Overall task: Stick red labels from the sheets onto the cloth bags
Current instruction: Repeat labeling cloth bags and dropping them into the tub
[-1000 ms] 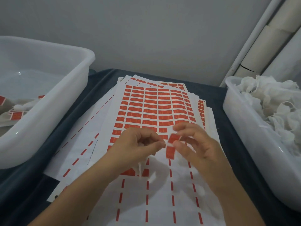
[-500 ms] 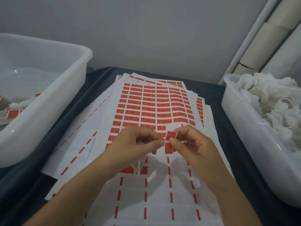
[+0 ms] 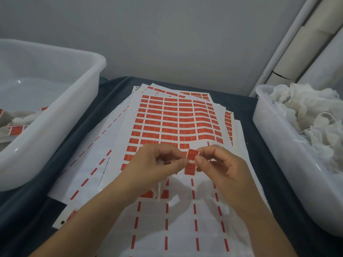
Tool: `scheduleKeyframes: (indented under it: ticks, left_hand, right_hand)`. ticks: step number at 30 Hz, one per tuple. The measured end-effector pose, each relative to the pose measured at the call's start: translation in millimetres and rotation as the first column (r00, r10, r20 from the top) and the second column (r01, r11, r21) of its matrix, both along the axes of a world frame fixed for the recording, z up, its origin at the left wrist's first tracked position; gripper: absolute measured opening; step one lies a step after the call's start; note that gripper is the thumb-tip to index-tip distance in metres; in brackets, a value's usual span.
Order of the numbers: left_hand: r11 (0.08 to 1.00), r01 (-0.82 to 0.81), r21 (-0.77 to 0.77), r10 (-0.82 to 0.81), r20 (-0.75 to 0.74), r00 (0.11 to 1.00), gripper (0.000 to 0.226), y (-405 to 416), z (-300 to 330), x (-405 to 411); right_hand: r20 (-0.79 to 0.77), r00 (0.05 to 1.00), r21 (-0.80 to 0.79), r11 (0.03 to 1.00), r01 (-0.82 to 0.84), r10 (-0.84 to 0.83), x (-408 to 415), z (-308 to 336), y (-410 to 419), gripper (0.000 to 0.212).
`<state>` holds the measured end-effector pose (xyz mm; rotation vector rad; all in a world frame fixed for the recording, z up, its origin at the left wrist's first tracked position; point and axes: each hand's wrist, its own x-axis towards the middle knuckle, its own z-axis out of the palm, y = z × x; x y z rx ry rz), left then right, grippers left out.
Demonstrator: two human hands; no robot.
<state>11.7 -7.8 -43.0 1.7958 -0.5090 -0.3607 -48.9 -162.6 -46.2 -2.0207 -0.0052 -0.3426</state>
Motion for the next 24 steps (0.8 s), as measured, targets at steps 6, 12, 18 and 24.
scheduleKeyframes:
  ticks: [6,12,18,24]
  left_hand:
    - [0.989,-0.091,-0.115,0.074,-0.149,0.986,0.019,3.0,4.4,3.1]
    - [0.989,-0.076,-0.128,0.056,-0.151,0.987,0.019,1.8,3.7,1.5]
    - [0.993,-0.050,-0.109,0.036,-0.125,0.991,0.015,-0.6,2.7,1.0]
    - [0.991,-0.056,-0.118,0.048,-0.067,0.997,0.013,-1.0,2.8,-1.5]
  right_hand:
    - [-0.025,0.991,0.145,0.981,0.130,-0.128,2.1,7.2,-8.5,0.037]
    - [-0.089,0.996,0.164,0.986,0.023,-0.009,0.0,6.6,0.5,0.021]
    - [-0.083,0.995,0.178,0.982,0.067,-0.053,-0.6,5.1,-2.8,0.015]
    - [-0.054,0.995,0.174,0.980,0.096,-0.088,-0.6,4.6,-0.1,0.017]
